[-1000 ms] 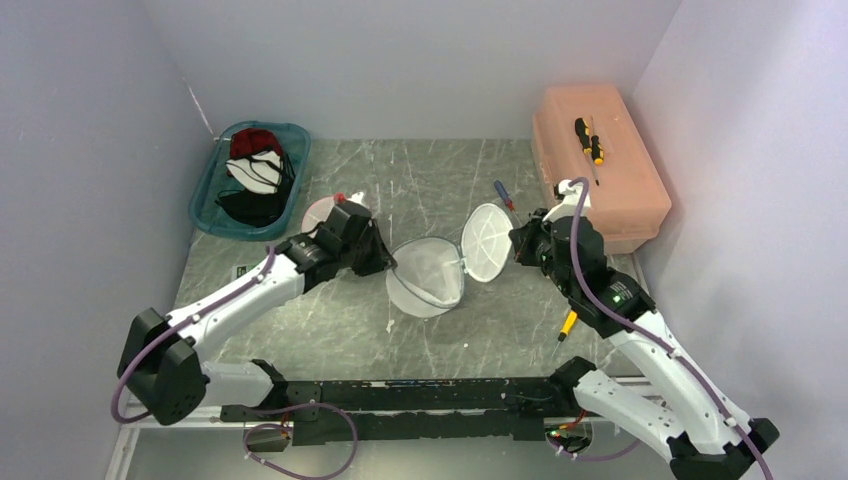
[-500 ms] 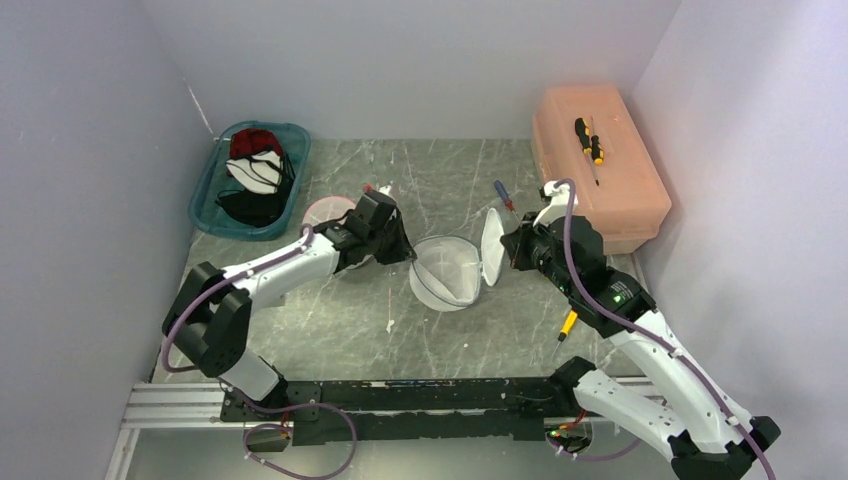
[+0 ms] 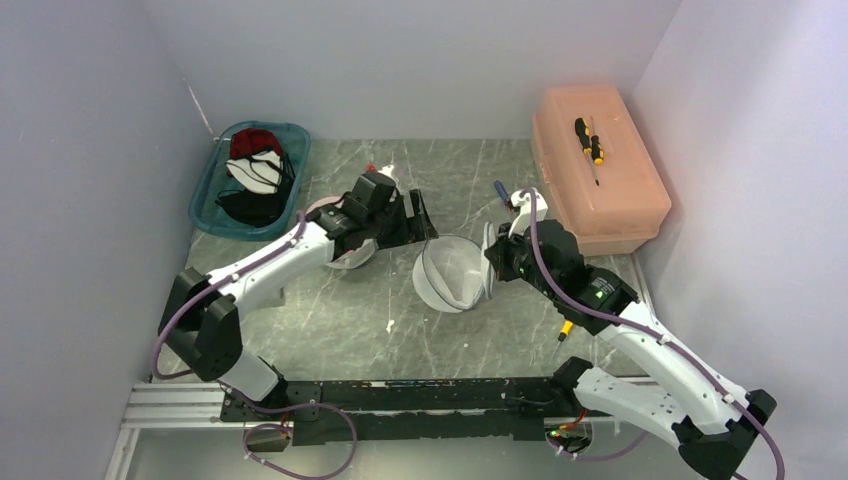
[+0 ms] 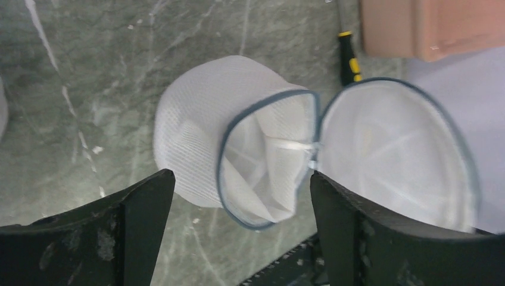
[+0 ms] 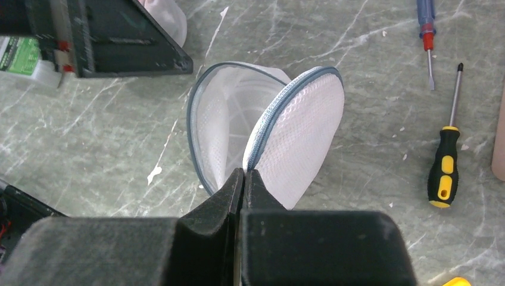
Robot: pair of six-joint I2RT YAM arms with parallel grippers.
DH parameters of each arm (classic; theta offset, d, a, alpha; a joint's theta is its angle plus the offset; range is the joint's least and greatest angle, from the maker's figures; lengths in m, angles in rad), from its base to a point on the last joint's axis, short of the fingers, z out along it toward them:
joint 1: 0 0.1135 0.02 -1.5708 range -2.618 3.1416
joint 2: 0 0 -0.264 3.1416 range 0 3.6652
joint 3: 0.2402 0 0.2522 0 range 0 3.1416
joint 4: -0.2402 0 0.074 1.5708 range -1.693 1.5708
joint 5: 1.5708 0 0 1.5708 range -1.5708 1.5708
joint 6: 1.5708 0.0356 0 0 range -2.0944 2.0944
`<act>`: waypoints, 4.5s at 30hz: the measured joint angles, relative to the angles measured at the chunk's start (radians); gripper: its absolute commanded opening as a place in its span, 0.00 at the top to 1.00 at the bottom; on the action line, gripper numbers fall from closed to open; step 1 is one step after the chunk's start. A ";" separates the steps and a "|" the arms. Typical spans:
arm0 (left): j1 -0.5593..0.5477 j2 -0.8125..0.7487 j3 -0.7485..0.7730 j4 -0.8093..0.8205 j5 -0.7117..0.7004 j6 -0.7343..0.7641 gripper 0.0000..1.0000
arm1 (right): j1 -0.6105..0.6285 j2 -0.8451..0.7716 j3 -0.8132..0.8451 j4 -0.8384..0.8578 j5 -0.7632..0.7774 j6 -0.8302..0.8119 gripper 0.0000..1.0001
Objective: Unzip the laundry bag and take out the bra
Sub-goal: Close the laundry bag at the center of the board.
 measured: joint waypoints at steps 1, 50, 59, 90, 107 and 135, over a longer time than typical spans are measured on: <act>0.000 -0.016 0.000 -0.003 0.006 -0.013 0.06 | 0.006 -0.001 -0.005 0.003 0.000 -0.006 1.00; -0.129 0.133 0.135 0.076 0.252 -0.201 0.97 | 0.080 -0.006 -0.116 0.155 -0.141 -0.064 0.20; -0.080 0.060 -0.050 0.141 0.249 -0.164 0.97 | -0.008 -0.093 -0.160 0.203 -0.169 0.049 0.16; 0.007 -0.027 -0.190 0.356 0.251 -0.004 0.97 | -0.434 0.344 -0.596 0.890 -0.632 0.510 0.32; 0.013 -0.028 -0.203 0.319 0.224 0.027 0.97 | -0.439 0.429 -0.580 0.974 -0.689 0.531 1.00; -0.011 0.214 -0.035 0.229 -0.014 0.238 0.97 | -0.402 0.356 -0.388 0.537 -0.473 0.281 1.00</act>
